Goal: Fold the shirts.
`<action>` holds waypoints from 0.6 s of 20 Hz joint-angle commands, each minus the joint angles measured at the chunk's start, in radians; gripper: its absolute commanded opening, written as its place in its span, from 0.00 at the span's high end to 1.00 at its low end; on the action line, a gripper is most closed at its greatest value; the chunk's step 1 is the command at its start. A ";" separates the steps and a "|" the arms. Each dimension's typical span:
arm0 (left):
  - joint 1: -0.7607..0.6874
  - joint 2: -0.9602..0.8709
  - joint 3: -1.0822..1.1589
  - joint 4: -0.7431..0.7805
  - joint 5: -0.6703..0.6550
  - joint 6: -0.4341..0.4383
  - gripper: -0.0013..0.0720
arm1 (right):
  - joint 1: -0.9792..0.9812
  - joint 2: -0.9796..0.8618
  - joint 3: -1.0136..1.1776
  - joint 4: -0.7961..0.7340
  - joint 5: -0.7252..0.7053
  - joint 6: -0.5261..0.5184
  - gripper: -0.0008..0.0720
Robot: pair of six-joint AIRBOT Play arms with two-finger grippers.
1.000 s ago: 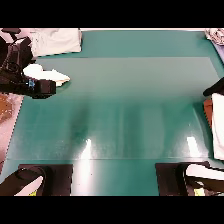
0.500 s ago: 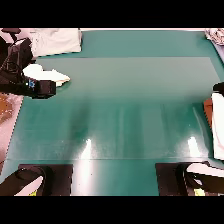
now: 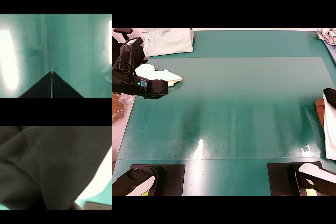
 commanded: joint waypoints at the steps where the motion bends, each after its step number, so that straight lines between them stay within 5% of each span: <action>1: 0.000 0.000 0.000 0.001 0.003 0.002 0.94 | -0.001 0.053 -0.286 -0.212 -0.125 0.005 0.93; 2: 0.000 0.000 0.000 0.001 0.011 0.002 0.94 | -0.002 0.056 -0.340 -0.272 -0.153 0.004 0.80; 4: 0.000 0.000 0.000 0.001 0.036 0.002 0.94 | -0.002 0.057 -0.390 -0.369 -0.124 -0.039 0.26; 5: 0.000 0.001 0.000 0.001 0.053 0.002 0.94 | -0.001 0.064 -0.374 -0.394 -0.083 -0.064 0.10; 8: 0.000 0.001 0.000 0.009 0.121 0.005 0.94 | 0.022 0.124 -0.214 -0.372 -0.047 -0.084 0.04; 12: 0.000 0.005 0.000 0.023 0.196 0.012 0.94 | 0.152 0.297 -0.079 -0.040 -0.368 -0.177 0.05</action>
